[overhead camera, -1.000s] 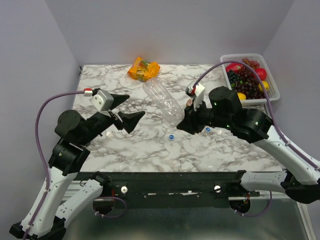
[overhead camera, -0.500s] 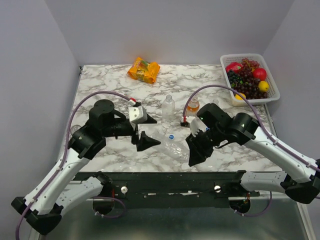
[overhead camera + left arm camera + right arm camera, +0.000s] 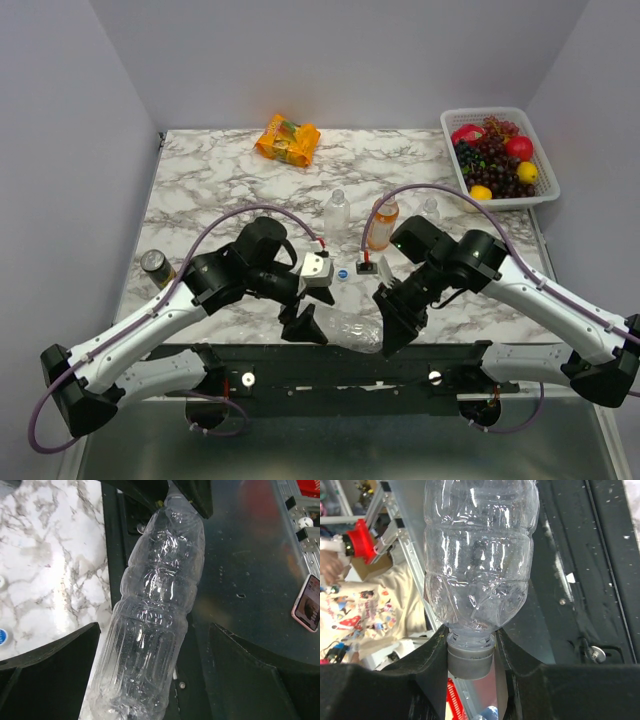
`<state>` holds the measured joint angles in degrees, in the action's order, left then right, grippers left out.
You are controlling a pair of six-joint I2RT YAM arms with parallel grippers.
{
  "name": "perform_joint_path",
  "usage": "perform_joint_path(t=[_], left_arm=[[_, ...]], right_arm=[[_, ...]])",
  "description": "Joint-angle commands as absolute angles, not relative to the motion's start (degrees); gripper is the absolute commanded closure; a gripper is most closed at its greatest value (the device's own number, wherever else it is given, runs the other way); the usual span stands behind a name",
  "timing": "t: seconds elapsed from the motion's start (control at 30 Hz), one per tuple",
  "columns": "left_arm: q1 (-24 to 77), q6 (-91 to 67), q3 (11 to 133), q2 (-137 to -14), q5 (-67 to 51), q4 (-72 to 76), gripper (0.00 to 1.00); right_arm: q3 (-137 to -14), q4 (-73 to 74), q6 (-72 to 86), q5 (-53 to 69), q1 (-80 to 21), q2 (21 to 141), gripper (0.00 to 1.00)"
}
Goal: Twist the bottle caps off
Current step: Pass from the right arm to the left
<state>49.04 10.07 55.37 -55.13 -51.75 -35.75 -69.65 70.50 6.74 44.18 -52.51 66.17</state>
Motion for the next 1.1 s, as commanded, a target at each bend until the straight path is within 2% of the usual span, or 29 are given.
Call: perform_joint_path(t=[0.0, 0.13, 0.2, 0.23, 0.27, 0.37, 0.5, 0.67, 0.73, 0.8, 0.83, 0.93, 1.07], left_arm=[[51.50, 11.78, 55.90, -57.65, -53.35, -38.76, 0.01], [51.94, 11.87, 55.72, -58.10, -52.65, -38.76, 0.03], [52.03, 12.21, 55.72, -58.27, -52.38, -38.85, 0.09], [52.12, 12.30, 55.64, -58.45, -52.64, -38.93, 0.12], [52.21, 12.30, 55.63, -58.80, -52.82, -38.94, 0.21], [52.29, 12.66, 55.37, -59.32, -53.26, -38.94, 0.39], [52.47, 12.48, 54.67, -59.24, -52.91, -37.80, 0.48], [52.47, 10.47, 52.91, -57.75, -51.77, -33.32, 0.62], [52.47, 9.67, 51.51, -57.04, -51.59, -30.86, 0.65], [52.38, 8.09, 50.28, -56.60, -49.24, -29.10, 0.67], [52.47, 7.48, 50.01, -56.43, -47.91, -27.70, 0.68], [52.38, 6.24, 49.48, -55.64, -40.54, -26.11, 0.69], [51.24, 3.87, 48.17, -52.74, -33.32, -22.51, 0.69]], right_arm=[[-68.82, 71.37, 5.71, 48.86, -52.56, 64.78, 0.99], [-69.26, 71.11, 5.71, 49.04, -52.56, 64.60, 0.99], [-69.52, 70.93, 5.54, 49.39, -52.56, 64.86, 0.99], [-69.52, 70.93, 5.45, 49.39, -52.56, 64.95, 0.99], [-69.61, 70.75, 5.36, 49.31, -52.65, 65.04, 0.99], [-69.35, 70.14, 5.36, 48.34, -52.56, 65.21, 0.99], [-68.38, 68.03, 6.06, 46.85, -52.56, 65.13, 0.99], [-68.55, 65.84, 7.55, 43.78, -52.65, 64.34, 0.69], [-68.90, 64.43, 8.52, 41.41, -52.65, 63.63, 0.53], [-69.69, 64.51, 8.79, 37.38, -52.56, 63.20, 0.43], [-70.31, 64.69, 8.88, 35.18, -52.65, 63.02, 0.34], [-72.15, 64.25, 10.54, 24.99, -51.33, 61.01, 0.24], [-72.77, 60.57, 14.58, 15.31, -47.91, 56.96, 0.23]])
